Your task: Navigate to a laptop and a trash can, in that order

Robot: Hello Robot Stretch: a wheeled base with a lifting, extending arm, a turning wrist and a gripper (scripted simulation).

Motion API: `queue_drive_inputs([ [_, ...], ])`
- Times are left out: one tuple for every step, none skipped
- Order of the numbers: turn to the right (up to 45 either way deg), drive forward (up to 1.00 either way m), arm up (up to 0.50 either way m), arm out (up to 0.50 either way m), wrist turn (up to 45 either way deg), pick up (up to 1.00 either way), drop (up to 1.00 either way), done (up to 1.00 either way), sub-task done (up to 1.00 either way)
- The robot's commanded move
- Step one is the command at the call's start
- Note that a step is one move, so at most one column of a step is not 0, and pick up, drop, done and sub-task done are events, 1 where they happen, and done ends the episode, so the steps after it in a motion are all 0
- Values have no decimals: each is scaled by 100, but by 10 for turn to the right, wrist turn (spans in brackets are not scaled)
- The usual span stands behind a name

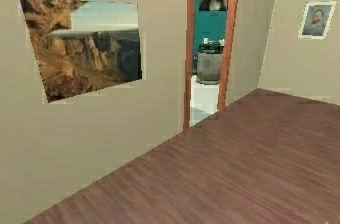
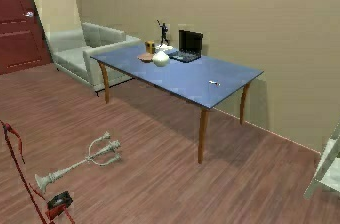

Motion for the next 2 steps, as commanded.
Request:
queue_drive_inputs([
  [-30, 0, 0, 0, 0, 0, 0, 0, 0],
  [-270, 0, 0, 0, 0, 0, 0, 0, 0],
])
